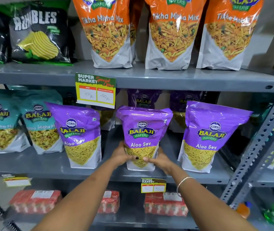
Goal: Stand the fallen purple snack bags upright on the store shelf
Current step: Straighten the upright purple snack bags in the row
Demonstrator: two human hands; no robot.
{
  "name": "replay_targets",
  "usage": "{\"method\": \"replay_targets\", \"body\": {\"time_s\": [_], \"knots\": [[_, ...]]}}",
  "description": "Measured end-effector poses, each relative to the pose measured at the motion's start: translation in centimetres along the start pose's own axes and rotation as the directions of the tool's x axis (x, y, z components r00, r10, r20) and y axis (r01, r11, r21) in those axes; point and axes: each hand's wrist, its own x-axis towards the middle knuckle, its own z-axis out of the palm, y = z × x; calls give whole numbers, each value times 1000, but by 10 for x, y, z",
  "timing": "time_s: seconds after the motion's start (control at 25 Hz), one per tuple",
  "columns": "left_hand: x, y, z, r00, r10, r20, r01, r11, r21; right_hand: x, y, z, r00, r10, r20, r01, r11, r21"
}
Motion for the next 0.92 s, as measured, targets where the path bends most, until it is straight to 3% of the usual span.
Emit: {"method": "replay_targets", "body": {"time_s": [0.2, 0.36, 0.48, 0.52, 0.6, 0.68, 0.76, 0.8, 0.84, 0.92], "knots": [[2, 1, -1, 1000, -14, -15, 14, 1000, 19, 3, 3, 10, 998, -33, -57, 35, 999, 38], [6, -1, -3, 999, -38, 18, 37, 997, 69, 2, 1, 7, 999, -15, -43, 12, 998, -61], [3, -3, -1, 975, -220, 43, 211, 965, 155, -6, 5, -8, 992, -13, -123, -8, 985, -170], [1, -3, -1, 934, -340, 106, 313, 926, 211, -12, 7, -16, 988, 11, -154, -38, 984, -175], [-7, 3, 2, 772, -561, 299, 441, 811, 385, -25, 14, -40, 976, 85, -199, -134, 958, -252], [-13, 13, 10, 573, -666, 477, 396, 735, 550, -38, 19, -70, 953, 224, -203, -294, 843, -450], [-12, 30, 37, 482, -614, 624, 289, 784, 549, -58, 15, -104, 887, 344, -307, -461, 663, -589], [-12, 38, 52, 530, -537, 656, 249, 838, 485, -64, 12, -119, 859, 337, -386, -511, 620, -595], [-11, 47, 68, 648, -414, 639, 199, 902, 383, -69, 8, -134, 839, 289, -461, -528, 637, -562], [-3, 65, 106, 870, -157, 467, 79, 980, 183, -68, 11, -168, 817, 160, -554, -445, 786, -429]]}}
